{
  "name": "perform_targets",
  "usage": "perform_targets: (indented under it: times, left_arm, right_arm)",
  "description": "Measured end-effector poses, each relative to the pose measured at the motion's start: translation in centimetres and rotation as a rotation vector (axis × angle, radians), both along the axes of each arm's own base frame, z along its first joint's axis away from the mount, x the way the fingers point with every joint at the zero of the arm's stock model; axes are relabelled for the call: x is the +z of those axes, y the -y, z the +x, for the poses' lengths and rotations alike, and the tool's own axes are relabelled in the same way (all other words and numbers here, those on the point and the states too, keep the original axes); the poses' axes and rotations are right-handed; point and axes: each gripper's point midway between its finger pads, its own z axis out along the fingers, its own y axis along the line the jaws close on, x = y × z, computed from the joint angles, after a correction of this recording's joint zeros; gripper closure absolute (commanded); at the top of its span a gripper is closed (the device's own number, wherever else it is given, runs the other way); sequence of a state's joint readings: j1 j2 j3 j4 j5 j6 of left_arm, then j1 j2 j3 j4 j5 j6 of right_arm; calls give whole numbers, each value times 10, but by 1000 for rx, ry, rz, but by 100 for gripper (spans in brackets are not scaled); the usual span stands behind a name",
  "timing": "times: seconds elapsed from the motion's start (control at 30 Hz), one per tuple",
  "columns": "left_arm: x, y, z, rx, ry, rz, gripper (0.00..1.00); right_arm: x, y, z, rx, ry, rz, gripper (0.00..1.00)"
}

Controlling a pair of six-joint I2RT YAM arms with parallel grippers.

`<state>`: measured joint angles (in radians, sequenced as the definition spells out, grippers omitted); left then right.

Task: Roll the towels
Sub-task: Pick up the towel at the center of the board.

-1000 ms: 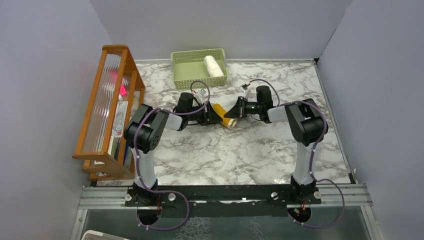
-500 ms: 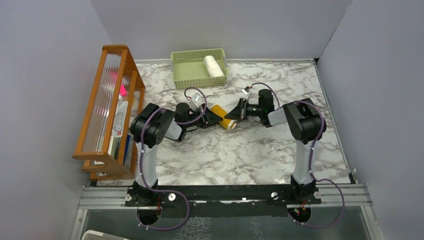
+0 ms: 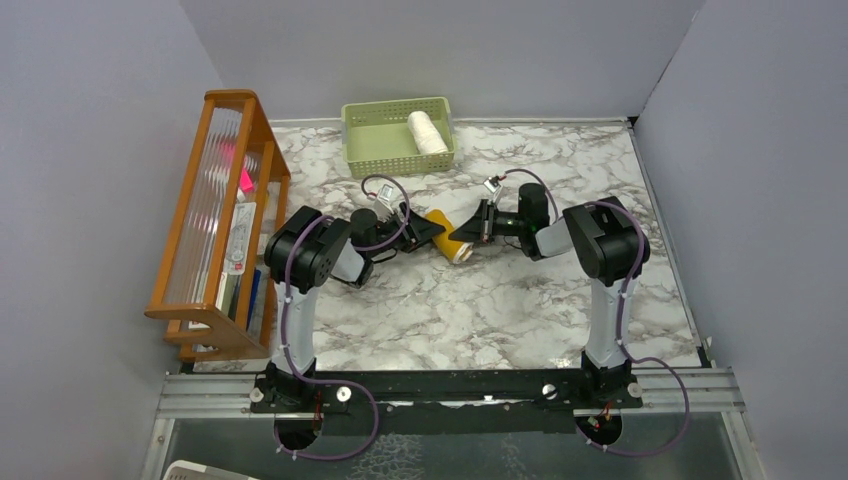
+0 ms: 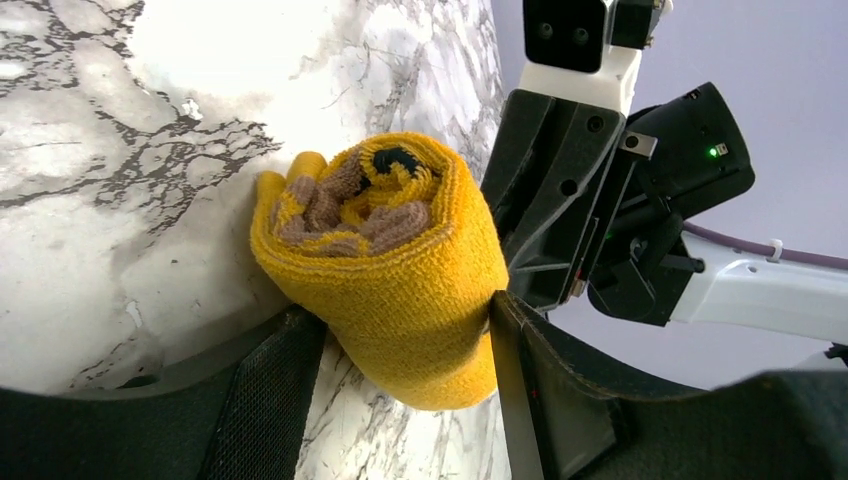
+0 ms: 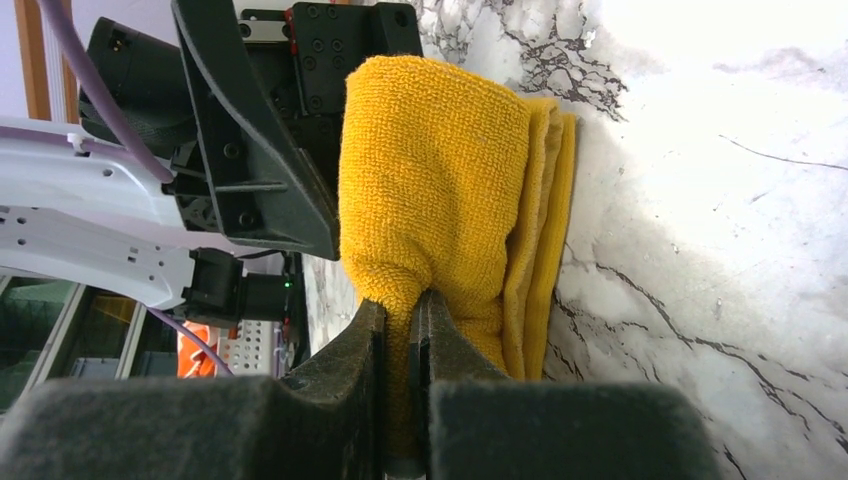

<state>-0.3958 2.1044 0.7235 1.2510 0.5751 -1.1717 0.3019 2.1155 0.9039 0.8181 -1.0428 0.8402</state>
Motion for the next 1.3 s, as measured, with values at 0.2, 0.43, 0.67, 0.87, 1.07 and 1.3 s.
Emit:
perform_targets:
  times: [0.2,0.43,0.67,0.87,1.07,1.3]
  left_arm:
    - [7,7,1,4,28,-40,7]
    - [12,16,2,7,50,-55,13]
    - [5,19,5,22,48,-21,29]
    - [-6,22,5,22,35,15,48]
    - [-14,25,4,12,23,42,59]
    - [-9,25,9,-18,70,166,92]
  right_arm:
    - [0,0,-3,11,1,11,99]
    - [0,0,-5,19,7,23,99]
    - [0,0,-5,20,7,26,99]
    - [0,0,-9,26,-5,29,99]
    - [-4,2,-12,25,-26,27,99]
    - [-1,3,-10,19,-19,34,47]
